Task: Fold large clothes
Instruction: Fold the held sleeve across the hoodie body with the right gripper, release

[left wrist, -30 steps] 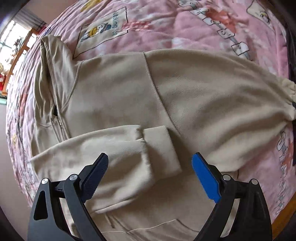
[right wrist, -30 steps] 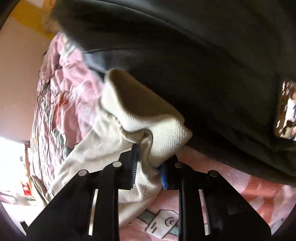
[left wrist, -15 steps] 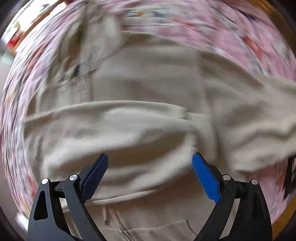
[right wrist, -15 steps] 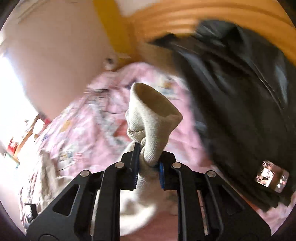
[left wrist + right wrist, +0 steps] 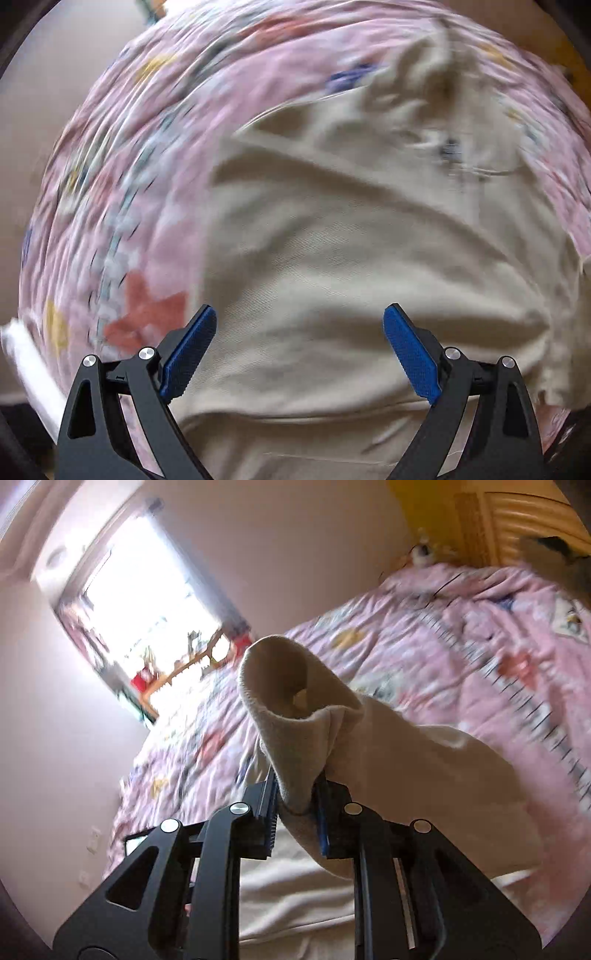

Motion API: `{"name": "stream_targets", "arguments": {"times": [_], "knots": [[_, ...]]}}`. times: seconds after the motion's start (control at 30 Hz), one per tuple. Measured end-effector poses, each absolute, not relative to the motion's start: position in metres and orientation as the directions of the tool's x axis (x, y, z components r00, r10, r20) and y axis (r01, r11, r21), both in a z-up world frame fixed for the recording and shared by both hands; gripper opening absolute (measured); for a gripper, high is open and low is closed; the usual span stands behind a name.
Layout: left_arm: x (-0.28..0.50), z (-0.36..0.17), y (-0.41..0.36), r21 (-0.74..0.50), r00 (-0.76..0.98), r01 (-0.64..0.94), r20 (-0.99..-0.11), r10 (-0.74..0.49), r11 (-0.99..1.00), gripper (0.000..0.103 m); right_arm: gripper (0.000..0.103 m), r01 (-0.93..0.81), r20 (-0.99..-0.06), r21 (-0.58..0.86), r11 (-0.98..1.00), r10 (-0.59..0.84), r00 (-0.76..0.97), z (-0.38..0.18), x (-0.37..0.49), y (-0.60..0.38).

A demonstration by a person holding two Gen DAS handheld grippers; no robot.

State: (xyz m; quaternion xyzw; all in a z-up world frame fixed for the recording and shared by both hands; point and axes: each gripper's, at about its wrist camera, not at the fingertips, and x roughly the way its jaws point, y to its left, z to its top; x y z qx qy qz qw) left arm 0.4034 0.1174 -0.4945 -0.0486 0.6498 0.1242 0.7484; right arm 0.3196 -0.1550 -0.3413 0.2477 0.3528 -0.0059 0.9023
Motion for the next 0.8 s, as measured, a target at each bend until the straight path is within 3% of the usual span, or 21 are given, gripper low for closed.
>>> {"name": "stream_targets", "arguments": {"times": [0.2,0.3,0.53,0.8], "knots": [[0.369,-0.521,0.196,0.16,0.047,-0.308,-0.982,0.183,0.938,0.089,0.016,0.096,-0.706,0.459,0.883,0.296,0.643,-0.393,0.346,-0.061],[0.352,-0.532,0.222,0.127,0.011,-0.364,-0.99,0.141,0.923,0.089,0.016,0.032,-0.738,0.381,0.924,0.283,0.612,-0.409,0.35,-0.015],[0.33,-0.541,0.273,0.13,-0.026,-0.455,-0.991,0.133,0.881,0.089,0.016,-0.019,-0.781,0.353,0.935,0.306,0.544,-0.452,0.353,0.032],[0.318,-0.538,0.309,0.206,-0.015,-0.475,-0.974,0.226,0.856,0.089,0.017,-0.088,-0.848,0.29,0.953,0.299,0.437,-0.49,0.331,0.076]]}}
